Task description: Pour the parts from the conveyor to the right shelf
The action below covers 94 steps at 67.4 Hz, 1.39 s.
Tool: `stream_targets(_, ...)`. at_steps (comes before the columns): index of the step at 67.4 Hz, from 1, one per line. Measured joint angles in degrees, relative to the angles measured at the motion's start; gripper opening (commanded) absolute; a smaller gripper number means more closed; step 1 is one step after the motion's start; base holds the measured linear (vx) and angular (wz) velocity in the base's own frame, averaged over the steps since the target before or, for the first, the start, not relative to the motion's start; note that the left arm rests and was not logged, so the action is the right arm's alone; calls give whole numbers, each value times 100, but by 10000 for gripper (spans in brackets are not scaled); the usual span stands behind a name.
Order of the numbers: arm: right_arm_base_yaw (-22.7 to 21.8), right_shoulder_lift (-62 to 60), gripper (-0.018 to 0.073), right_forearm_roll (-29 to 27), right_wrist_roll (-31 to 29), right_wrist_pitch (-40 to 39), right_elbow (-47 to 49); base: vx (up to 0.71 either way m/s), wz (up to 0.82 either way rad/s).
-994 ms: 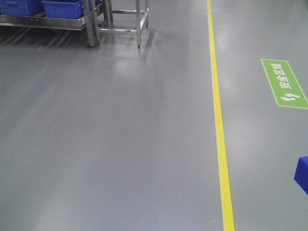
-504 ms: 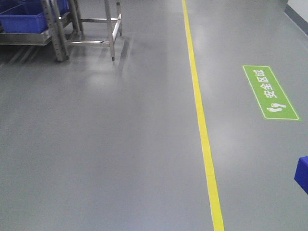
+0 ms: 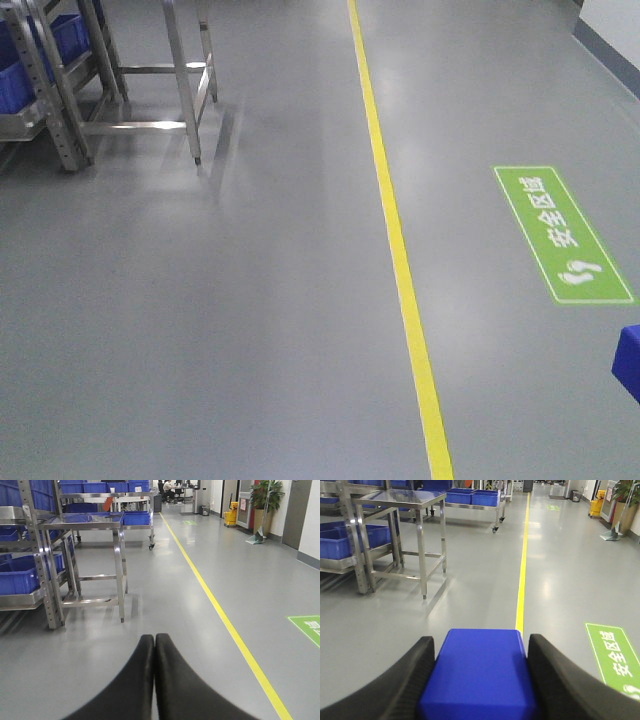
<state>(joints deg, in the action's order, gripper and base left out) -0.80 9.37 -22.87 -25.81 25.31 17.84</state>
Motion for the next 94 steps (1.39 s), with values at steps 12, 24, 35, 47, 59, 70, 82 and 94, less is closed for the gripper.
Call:
stream_targets(12, 0, 0, -6, 0, 0, 0, 0, 71, 3)
stream_targets(24, 0, 0, -6, 0, 0, 0, 0, 69, 2)
stream_targets(35, 0, 0, -6, 0, 0, 0, 0, 69, -5)
stream_targets(47, 0, 0, -6, 0, 0, 0, 0, 69, -15)
stream_targets(59, 0, 0, -6, 0, 0, 5, 0, 69, -21)
stream_targets(70, 0, 0, -6, 0, 0, 5, 0, 69, -18)
stream_targets(82, 0, 0, -6, 0, 0, 11, 0, 71, -10)
stream_targets(94, 0, 0, -6, 0, 0, 34, 0, 72, -2)
